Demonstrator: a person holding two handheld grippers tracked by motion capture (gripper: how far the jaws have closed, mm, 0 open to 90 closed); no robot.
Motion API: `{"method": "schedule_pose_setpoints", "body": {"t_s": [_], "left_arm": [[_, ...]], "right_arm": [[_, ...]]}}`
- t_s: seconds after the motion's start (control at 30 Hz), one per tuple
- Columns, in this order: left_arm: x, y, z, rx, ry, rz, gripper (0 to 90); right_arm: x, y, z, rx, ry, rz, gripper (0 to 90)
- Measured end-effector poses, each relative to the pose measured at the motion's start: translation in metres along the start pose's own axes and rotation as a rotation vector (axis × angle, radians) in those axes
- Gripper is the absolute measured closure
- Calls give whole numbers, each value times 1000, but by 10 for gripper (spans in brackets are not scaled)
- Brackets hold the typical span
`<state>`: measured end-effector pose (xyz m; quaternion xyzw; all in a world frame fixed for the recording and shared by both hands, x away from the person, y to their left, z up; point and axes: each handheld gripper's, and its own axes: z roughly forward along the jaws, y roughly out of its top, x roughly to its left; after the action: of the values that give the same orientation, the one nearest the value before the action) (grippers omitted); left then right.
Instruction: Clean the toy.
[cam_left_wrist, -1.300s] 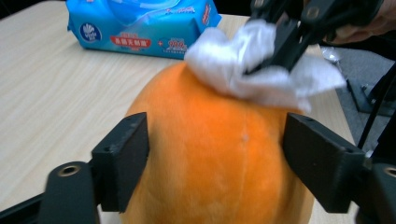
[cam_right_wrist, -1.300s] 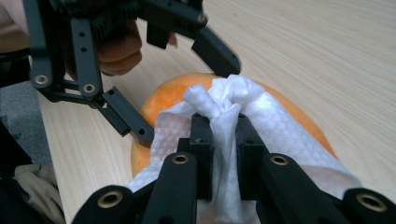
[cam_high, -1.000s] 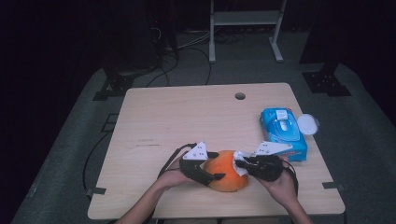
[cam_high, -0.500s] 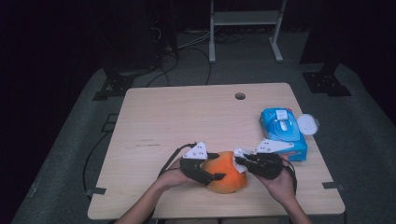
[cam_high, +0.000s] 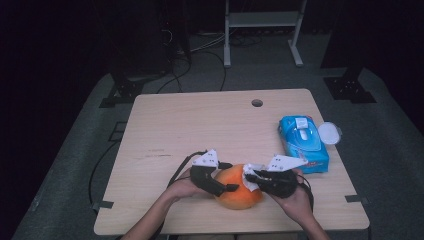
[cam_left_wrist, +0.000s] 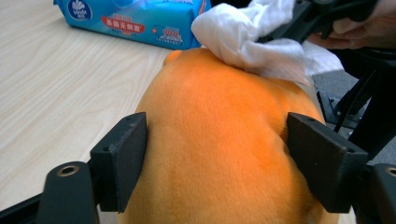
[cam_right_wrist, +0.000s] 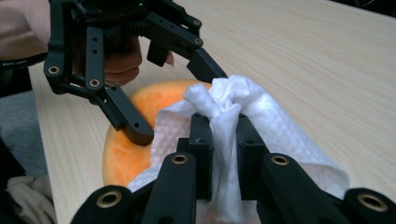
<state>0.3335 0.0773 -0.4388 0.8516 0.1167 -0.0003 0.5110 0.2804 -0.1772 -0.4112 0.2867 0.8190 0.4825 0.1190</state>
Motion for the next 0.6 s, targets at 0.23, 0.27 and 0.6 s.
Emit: {"method": "schedule_pose_setpoints", "body": {"t_s": [0.23, 0.27, 0.6], "left_arm": [[-2, -1, 0, 3, 6, 12, 234], [-2, -1, 0, 2, 6, 14, 234], [-4, -3, 0, -11, 20, 8, 233]], "right_arm": [[-15, -11, -10, 7, -23, 58, 794], [-13, -9, -11, -3, -23, 57, 794], [-14, -11, -7, 21, 15, 44, 791]]}}
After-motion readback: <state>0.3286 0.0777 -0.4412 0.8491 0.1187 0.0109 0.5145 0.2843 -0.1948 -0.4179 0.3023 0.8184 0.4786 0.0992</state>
